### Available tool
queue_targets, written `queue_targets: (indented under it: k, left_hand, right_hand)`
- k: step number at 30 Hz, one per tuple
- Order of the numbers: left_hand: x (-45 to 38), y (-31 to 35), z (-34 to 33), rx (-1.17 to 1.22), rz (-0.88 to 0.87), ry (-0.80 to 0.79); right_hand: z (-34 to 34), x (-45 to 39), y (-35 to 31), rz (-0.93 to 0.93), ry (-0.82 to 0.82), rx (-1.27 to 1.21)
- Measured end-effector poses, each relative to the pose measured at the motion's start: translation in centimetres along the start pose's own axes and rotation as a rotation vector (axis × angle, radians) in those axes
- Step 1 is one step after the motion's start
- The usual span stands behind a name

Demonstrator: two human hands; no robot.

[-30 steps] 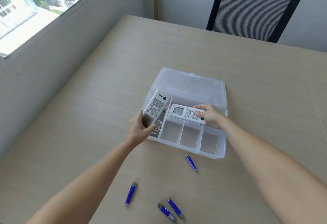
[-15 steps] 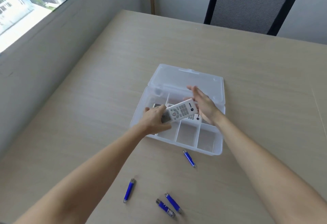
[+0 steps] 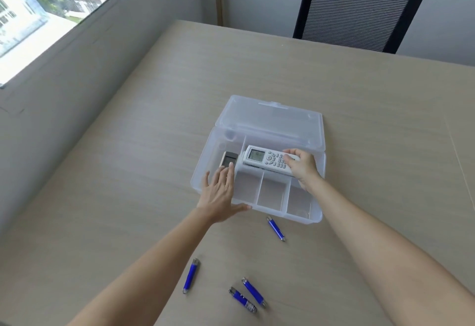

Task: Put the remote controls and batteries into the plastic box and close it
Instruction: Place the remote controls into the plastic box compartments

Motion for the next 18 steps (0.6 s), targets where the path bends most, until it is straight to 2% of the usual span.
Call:
queue_targets:
  k: [2,5,9,11,14,16,18]
  left_hand:
    - [-0.3,0.0,-0.2,-0.003,-0.006,0.011]
    - [-0.4,-0.1,-0.3,-0.022,-0.009,0.006]
    - [-0.4,0.1,0.1,-0.009,0.022,-0.078]
    - [-0.1,0.4,0.8,0.059,0.032,-0.066]
    - [2.1,0.7,2.2,0.117,-0.040,0.075]
    - [5.2,1.0,2.3,0.043,-0.141,0.197]
    - [9.0,0.7,1.2,0.031,-0.168,0.276]
  right_hand:
    - [-0.9,0.0,-0.4,0.066,0.039,0.231]
    - [-1.4,-0.1,-0.3,0.052,0.114,0.544]
    - [-1.3,1.1,0.0,0.022,-0.022,0.766]
    - [-1.1,2.9,-0.4,0.172,0.050,0.784]
    - [-0.6,8.5,-0.6,0.641,0.174,0.536]
    - [-1.3,12.7,1.7,0.846,0.087,0.520]
    - [-2.9,15.2,5.6,0.824,-0.069,0.639]
Point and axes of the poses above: each hand's wrist, its own x-axis away from the middle knuckle, its own z-axis out of the back of the hand, y = z × x, the point moved 4 cm from there along -x, towards the middle knuckle, and after that the axes turned 6 degrees about -z, right-handed, at the moved point
